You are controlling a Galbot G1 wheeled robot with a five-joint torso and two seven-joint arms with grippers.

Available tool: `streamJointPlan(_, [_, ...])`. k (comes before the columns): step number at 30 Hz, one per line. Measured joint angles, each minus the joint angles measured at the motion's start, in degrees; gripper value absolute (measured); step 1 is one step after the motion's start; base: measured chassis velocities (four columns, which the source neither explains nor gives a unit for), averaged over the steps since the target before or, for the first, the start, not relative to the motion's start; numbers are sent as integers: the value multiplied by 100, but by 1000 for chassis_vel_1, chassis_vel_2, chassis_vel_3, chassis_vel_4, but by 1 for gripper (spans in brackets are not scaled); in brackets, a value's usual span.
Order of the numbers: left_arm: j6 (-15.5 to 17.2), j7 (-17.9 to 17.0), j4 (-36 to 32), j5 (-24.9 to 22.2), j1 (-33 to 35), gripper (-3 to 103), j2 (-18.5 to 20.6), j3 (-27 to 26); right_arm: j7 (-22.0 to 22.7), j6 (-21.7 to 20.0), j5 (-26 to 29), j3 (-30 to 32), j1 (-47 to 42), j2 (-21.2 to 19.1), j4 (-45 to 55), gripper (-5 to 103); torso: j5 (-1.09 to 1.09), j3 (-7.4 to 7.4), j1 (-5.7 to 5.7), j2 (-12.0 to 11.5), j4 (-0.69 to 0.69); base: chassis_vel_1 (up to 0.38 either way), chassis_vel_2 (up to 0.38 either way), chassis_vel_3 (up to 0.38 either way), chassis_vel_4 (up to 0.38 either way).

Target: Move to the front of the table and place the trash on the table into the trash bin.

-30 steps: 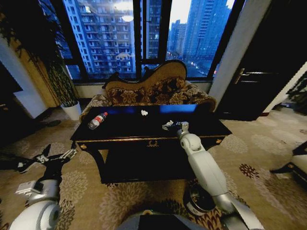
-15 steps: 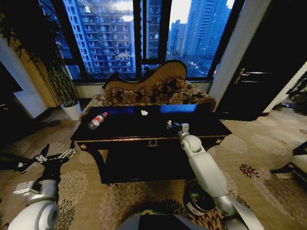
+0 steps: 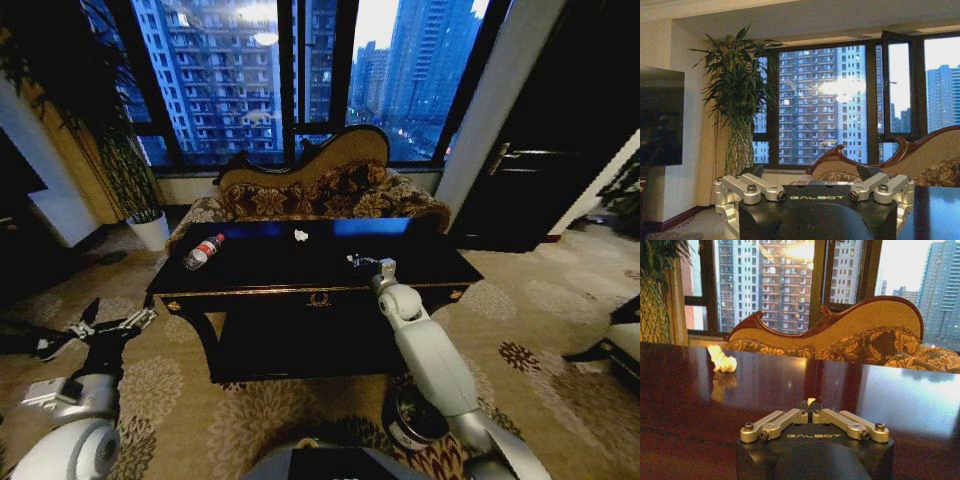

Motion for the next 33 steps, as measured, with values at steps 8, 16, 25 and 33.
streamJointPlan(8, [8,-28,-15,5,-59,100,-3,34,0,28,204,366,-197,18,631,0,0,0,0,0,1,0,0,0,0])
streamJointPlan(16, [19,-76,50,-32,-139,100,20,41,0,245,179,877,-782,35,1419,0,0,0,0,0,-1,0,0,0,0])
streamJointPlan(25, [33,-85,93,-134,-187,100,59,5,1,429,136,1245,-1497,162,2159,0,0,0,0,1,-1,0,0,0,0])
streamJointPlan(33, [56,-90,108,-204,-204,100,120,-58,1,437,93,1318,-1740,215,2258,0,0,0,0,0,0,0,0,0,0])
